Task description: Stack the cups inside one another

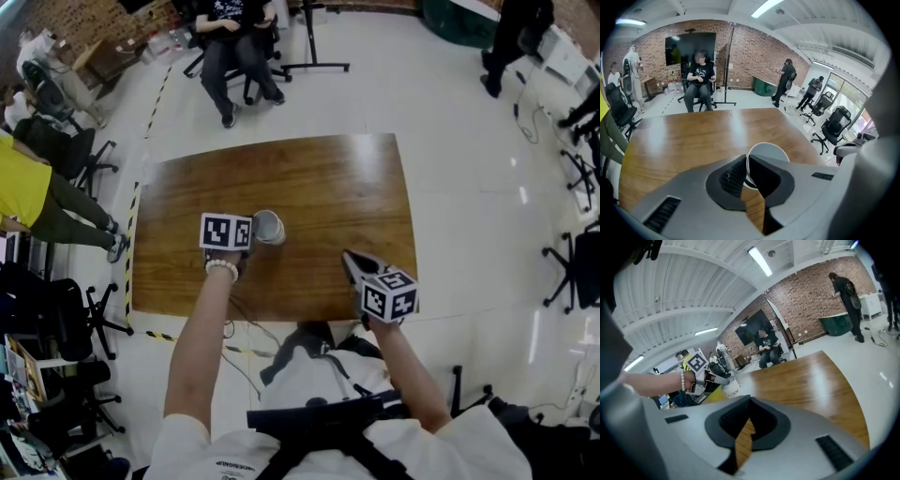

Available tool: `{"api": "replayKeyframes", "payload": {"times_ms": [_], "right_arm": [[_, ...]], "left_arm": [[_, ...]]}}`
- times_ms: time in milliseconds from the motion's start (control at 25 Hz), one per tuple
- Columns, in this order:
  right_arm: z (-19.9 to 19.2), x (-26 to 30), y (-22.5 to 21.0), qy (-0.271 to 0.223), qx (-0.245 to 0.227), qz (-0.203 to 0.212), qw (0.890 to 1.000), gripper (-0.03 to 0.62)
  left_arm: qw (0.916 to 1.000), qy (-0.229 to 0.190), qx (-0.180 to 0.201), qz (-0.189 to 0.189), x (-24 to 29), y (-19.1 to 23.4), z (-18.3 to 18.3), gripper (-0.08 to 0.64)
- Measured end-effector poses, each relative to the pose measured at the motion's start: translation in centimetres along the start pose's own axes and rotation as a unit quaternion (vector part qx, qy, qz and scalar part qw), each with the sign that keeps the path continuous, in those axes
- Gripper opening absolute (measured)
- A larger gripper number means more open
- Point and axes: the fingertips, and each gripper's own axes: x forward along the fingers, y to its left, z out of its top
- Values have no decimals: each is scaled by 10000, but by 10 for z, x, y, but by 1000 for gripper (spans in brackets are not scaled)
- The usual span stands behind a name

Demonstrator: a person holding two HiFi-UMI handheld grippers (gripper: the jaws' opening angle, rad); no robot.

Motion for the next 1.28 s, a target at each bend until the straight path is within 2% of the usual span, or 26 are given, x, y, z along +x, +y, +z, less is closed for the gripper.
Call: {"api": "replayKeyframes", "payload": {"times_ms": [680, 1080, 1120, 1160, 1280], "right_arm": [[-5, 5, -8, 37, 115, -97, 9999, 3], [-4, 3, -5, 7, 107, -81, 9999, 3], [-3, 3, -4, 6, 103, -77, 9999, 3], [-4, 3, -4, 6, 98, -72, 9999, 3], [-4, 1, -5, -7, 79, -54, 10000, 3]], "left_arm": [[9999, 132, 54, 24, 18, 5, -8, 21], [10000, -50, 26, 73, 12, 7, -4, 25], [9999, -77, 13, 78, 11, 7, -3, 44], [9999, -106, -3, 85, 10, 8, -2, 99], [9995, -282, -74, 125, 2, 7, 1, 102]]}}
